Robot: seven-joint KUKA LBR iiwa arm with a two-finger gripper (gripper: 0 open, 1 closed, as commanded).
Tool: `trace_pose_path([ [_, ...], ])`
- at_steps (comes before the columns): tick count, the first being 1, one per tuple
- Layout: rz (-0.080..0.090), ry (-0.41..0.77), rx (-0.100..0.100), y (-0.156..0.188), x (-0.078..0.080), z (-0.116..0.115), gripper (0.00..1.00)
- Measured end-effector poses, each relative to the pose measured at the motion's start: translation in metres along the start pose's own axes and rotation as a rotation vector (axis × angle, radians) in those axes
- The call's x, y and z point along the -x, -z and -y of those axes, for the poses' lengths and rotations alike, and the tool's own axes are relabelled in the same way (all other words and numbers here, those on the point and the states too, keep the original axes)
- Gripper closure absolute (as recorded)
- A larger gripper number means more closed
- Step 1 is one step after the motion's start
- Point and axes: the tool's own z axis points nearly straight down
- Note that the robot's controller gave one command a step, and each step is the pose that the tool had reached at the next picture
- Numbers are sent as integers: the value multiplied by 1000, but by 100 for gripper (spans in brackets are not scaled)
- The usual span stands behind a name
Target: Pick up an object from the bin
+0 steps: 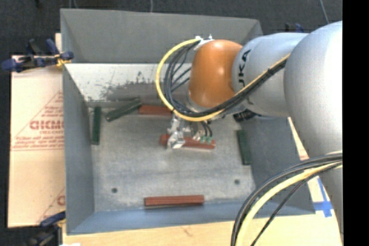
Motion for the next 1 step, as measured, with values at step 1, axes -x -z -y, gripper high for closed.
trace_pose_path([
  [1,5,8,-3,166,1,-22,100],
])
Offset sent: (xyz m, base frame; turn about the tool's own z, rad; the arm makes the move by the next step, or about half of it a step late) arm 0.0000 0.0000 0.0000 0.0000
